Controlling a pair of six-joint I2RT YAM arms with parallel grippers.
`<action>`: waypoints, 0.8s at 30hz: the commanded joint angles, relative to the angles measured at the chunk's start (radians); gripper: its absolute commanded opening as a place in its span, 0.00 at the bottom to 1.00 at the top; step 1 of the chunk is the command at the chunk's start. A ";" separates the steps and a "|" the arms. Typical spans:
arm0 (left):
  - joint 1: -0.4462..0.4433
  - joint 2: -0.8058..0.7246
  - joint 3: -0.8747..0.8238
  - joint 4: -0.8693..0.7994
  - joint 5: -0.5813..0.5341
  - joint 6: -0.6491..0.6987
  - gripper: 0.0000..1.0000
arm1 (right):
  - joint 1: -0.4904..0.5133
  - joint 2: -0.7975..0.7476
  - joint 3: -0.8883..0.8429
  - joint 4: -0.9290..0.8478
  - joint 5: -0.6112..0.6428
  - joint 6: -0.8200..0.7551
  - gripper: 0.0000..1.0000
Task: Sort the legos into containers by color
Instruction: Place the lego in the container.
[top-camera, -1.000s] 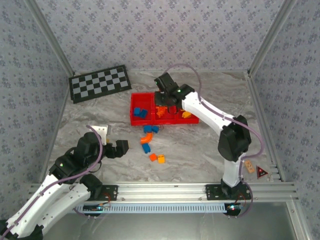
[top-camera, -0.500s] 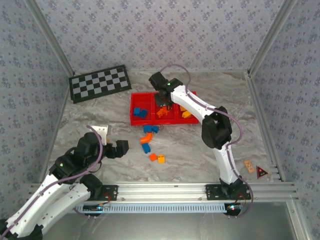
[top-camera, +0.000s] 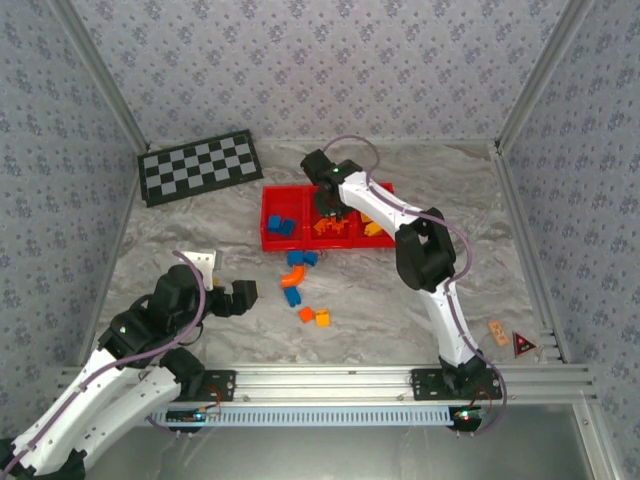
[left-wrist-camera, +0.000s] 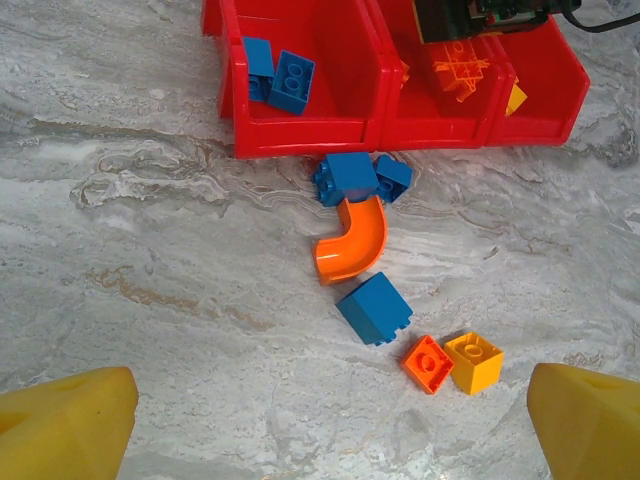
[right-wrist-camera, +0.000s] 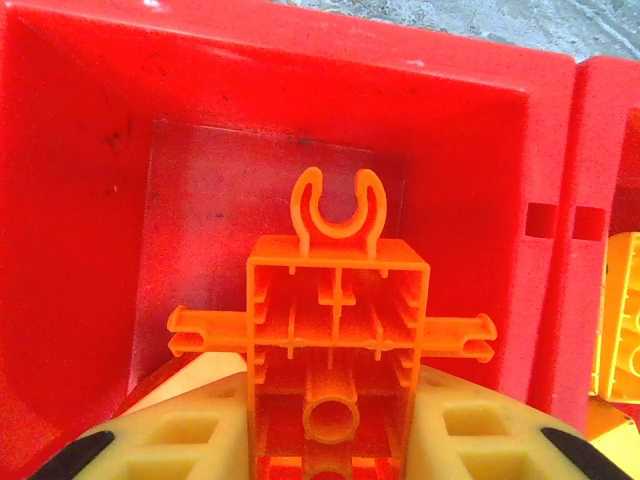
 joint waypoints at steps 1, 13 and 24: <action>-0.009 -0.002 0.000 0.011 -0.016 0.004 1.00 | -0.005 0.028 0.035 -0.003 0.017 -0.005 0.36; -0.009 0.007 0.002 0.010 -0.017 0.005 1.00 | 0.010 0.039 0.055 0.005 0.022 0.008 0.50; -0.009 0.010 0.002 0.009 -0.020 0.006 1.00 | 0.034 -0.082 -0.003 0.020 0.028 0.028 0.51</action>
